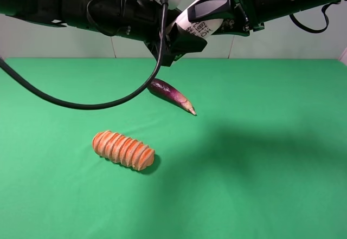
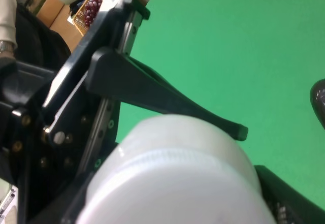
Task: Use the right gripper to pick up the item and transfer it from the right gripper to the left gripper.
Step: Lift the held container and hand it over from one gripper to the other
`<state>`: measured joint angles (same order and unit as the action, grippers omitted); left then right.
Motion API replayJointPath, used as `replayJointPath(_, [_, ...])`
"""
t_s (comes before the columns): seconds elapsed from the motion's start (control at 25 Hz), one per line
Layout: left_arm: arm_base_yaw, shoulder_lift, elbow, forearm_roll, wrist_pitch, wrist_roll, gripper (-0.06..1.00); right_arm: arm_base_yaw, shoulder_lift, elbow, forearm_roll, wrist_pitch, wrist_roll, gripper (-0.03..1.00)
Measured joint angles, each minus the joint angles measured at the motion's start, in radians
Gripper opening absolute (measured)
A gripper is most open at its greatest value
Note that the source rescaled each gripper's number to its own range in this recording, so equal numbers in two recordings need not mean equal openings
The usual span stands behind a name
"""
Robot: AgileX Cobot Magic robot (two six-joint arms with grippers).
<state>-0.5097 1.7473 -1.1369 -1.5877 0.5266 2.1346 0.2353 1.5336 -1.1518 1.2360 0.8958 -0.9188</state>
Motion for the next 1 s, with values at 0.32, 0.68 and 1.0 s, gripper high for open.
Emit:
replayJointPath(0.32, [-0.001,0.000,0.000,0.000,-0.001,-0.016,0.01,0.000,0.000,0.000,0.002,-0.001,0.001,0.00])
replayJointPath(0.68, [-0.001,0.000,0.000,0.000,-0.001,-0.016,0.01,0.000,0.000,0.000,0.005,-0.002,0.001,0.00])
replayJointPath(1.0, [-0.001,0.000,0.000,-0.003,-0.001,-0.022,0.01,0.000,0.000,0.000,0.008,-0.004,0.009,0.00])
